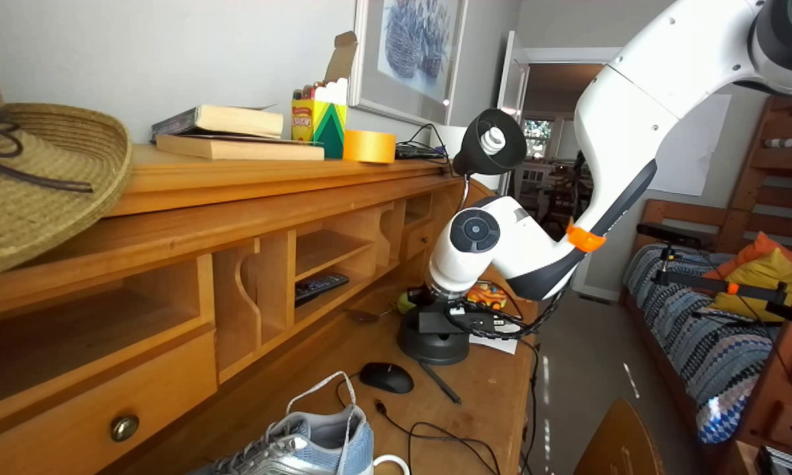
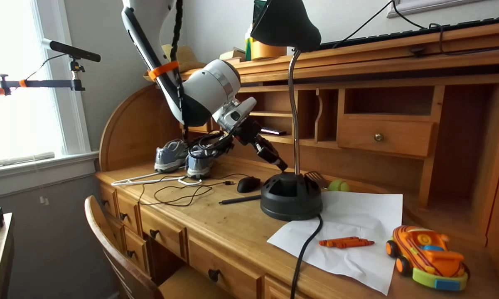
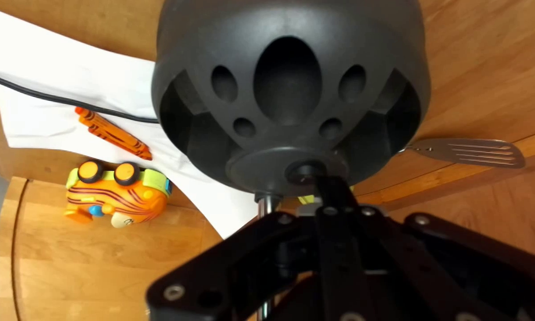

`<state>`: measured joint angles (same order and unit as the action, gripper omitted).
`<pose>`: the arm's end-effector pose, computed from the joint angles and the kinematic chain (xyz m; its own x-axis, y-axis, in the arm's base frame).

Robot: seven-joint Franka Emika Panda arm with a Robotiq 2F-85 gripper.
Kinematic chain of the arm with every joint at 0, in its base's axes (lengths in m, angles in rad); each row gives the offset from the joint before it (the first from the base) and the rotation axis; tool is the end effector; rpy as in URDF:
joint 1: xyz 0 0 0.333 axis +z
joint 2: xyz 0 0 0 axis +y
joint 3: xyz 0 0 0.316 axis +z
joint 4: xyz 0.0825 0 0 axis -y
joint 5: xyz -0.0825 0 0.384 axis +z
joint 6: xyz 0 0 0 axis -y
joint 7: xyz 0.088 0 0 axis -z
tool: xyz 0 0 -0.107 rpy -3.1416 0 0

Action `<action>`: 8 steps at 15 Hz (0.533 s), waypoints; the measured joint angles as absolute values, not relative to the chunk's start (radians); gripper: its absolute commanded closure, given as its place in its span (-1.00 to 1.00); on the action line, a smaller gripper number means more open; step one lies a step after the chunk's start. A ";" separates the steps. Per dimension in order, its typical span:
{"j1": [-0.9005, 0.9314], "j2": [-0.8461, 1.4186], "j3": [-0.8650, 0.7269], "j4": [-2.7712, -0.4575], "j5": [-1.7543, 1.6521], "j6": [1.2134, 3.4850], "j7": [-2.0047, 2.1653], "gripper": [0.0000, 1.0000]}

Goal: Switch on the lamp

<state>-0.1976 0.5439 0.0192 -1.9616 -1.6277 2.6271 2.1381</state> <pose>0.6032 -0.0847 0.1905 0.4559 -0.5169 0.7246 -0.7716 -0.6353 0.0323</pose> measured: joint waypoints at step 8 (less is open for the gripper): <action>-0.198 0.544 0.019 -1.961 -1.629 2.626 2.146 1.00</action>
<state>-0.1976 0.5437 0.0190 -1.9614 -1.6286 2.6258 2.1458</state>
